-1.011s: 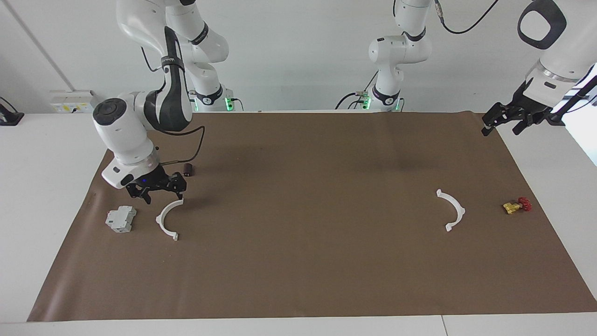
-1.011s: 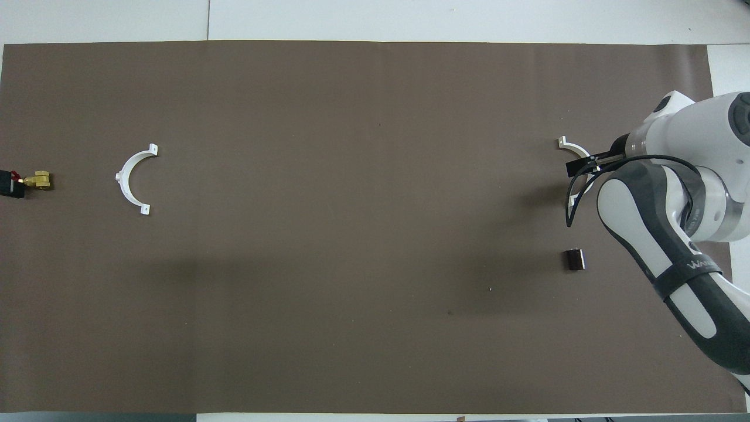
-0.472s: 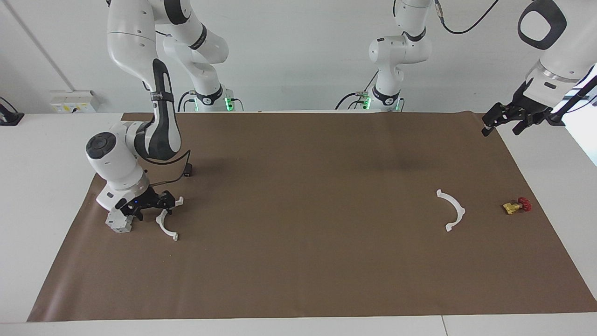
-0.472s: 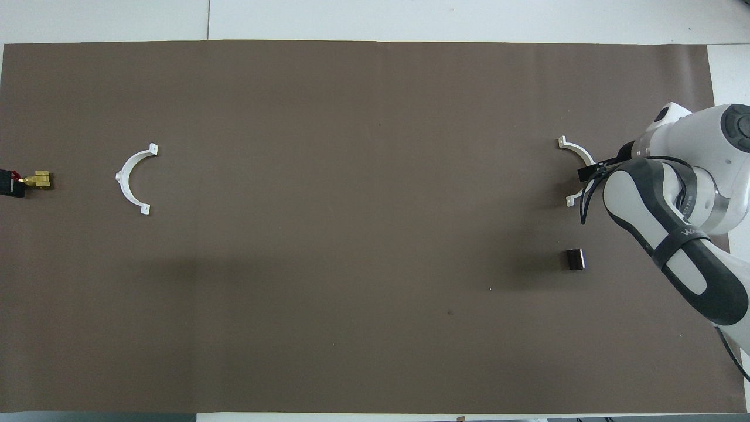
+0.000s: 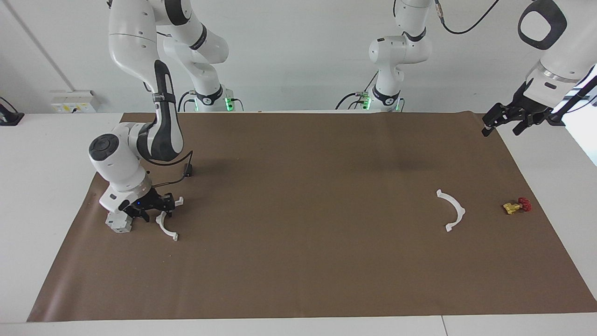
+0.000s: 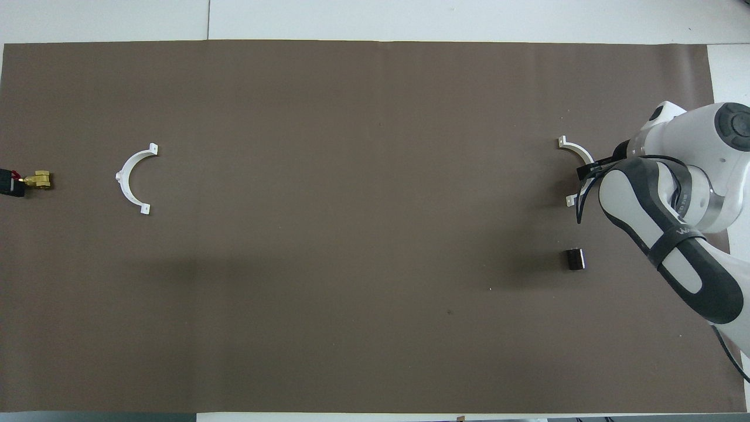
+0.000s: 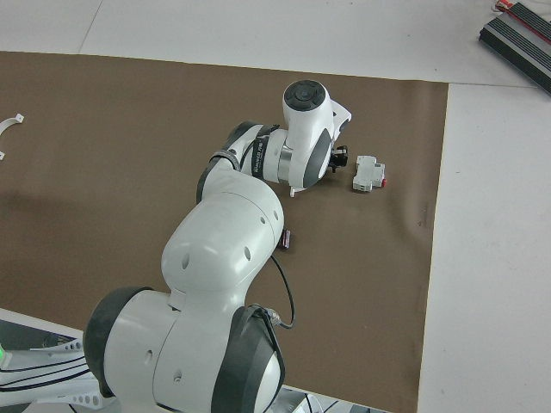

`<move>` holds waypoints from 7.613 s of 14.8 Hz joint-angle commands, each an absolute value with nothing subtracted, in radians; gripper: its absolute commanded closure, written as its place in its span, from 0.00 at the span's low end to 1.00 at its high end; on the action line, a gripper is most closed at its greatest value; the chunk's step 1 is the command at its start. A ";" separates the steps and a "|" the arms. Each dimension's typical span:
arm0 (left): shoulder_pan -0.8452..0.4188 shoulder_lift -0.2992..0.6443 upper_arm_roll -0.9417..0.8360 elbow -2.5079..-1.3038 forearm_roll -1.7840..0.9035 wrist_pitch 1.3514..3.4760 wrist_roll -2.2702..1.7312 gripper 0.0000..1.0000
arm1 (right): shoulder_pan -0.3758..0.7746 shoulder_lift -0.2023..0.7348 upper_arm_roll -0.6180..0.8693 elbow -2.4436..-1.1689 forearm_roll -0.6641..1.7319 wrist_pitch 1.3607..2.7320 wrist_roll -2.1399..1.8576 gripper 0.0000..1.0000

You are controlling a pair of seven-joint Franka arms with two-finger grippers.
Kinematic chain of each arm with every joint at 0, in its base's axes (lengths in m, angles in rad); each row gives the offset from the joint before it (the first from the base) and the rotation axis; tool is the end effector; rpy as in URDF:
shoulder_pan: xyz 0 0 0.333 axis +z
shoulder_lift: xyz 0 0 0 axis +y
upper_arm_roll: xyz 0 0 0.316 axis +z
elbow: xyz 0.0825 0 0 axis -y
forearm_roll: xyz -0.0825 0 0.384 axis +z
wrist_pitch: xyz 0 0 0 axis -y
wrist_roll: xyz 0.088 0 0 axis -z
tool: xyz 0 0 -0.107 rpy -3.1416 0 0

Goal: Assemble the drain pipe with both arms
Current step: 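Lower the right gripper onto the white clamp half and close it, then lift the clamp half with the right gripper and carry it to the table center, then set the clamp half down, open the right gripper and withdraw it, then grasp the other white clamp half with the left gripper, then carry the clamp half with the left gripper to the center half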

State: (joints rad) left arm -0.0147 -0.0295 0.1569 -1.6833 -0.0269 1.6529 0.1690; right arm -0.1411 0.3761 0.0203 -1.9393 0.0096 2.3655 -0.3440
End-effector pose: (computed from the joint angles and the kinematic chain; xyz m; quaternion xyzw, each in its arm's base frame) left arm 0.5453 0.0765 0.5944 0.9998 -0.0123 0.0018 0.0156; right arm 0.6197 -0.0757 0.2946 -0.9939 -0.1072 -0.0260 0.0012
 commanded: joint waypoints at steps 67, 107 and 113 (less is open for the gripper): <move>-0.086 0.046 0.120 -1.913 -0.043 2.063 0.127 0.00 | 0.186 0.163 0.008 -1.540 -0.025 1.728 0.344 0.00; -0.464 0.307 0.121 -1.882 0.014 2.304 -0.283 1.00 | -0.048 -0.018 0.009 -1.562 -0.023 1.460 -0.012 0.00; -0.643 0.365 0.121 -1.873 0.094 2.306 -0.552 1.00 | -0.048 -0.021 0.009 -1.568 -0.017 1.460 -0.012 0.00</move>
